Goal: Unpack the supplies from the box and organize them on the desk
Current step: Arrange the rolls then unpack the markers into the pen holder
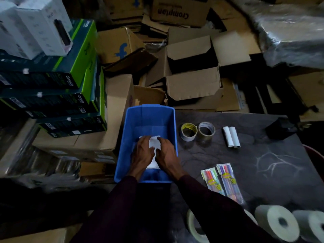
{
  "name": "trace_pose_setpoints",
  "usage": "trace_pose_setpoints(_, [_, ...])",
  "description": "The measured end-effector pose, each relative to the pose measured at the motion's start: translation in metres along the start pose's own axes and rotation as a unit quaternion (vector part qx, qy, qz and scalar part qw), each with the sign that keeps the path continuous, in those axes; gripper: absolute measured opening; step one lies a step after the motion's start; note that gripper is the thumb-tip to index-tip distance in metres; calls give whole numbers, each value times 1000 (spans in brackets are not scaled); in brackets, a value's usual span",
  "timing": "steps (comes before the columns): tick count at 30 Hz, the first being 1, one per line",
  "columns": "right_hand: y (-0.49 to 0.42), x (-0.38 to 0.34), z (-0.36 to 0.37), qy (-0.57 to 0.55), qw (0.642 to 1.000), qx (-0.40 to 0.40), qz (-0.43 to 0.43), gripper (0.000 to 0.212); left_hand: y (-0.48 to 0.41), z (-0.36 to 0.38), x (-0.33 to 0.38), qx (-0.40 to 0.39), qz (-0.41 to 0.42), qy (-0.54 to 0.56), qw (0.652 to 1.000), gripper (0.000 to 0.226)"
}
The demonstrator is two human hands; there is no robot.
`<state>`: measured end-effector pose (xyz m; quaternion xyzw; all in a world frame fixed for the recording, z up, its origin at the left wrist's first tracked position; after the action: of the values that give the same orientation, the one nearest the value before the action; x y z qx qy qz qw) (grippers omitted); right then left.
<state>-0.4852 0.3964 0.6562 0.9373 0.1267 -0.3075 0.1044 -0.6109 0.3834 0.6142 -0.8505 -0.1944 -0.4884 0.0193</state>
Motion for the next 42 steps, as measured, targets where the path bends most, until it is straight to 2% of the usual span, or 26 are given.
trace_pose_setpoints(5, [19,18,-85,-67,980,185,-12,24,24,-9,82,83,93,46,991,36])
trace_pose_setpoints(7, [21,46,-114,-76,971,227,11,35,30,-1,115,59,132,34,989,42])
trace_pose_setpoints(10, [13,92,-145,-20,968,250,20,49,27,27,145,4,165,-77,983,57])
trace_pose_setpoints(13, [-3,131,-159,135,966,215,43,55,18,59,164,-22,212,-198,957,64])
trace_pose_setpoints(15, [-14,155,-158,220,960,167,41,70,13,84,169,-51,227,-227,946,65])
trace_pose_setpoints(18, [-31,193,-148,267,958,86,55,81,6,119,166,-93,214,-232,944,74])
trace_pose_setpoints(20, [-40,212,-144,287,956,45,48,86,-3,141,164,-106,189,-215,952,76])
trace_pose_setpoints(23, [-53,225,-140,287,957,16,26,97,-20,165,158,-113,97,-150,977,62])
trace_pose_setpoints(26, [-67,230,-133,251,968,8,6,113,-38,182,141,-81,20,-137,987,60])
trace_pose_setpoints(28, [-76,233,-123,239,971,-2,-12,108,-48,188,126,-55,3,-166,985,60])
trace_pose_setpoints(30, [-87,237,-112,241,970,-1,-29,91,-59,193,111,-35,1,-193,981,59])
trace_pose_setpoints(35, [-114,244,-94,241,969,34,-53,67,-73,206,91,-9,-1,-201,980,58])
trace_pose_setpoints(42, [-137,254,-77,196,976,55,-77,55,-80,215,77,22,2,-178,984,52])
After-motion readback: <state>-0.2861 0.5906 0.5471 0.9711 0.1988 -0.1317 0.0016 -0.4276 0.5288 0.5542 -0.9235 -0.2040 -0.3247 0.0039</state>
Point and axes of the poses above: each hand's wrist, its own y-axis away from the middle knuckle, its own z-axis out of the palm, x = y × z, the point moved 6 cm from there along -y, towards the middle knuckle, and after that the axes turned 14 degrees about y, right-handed, at the moved point
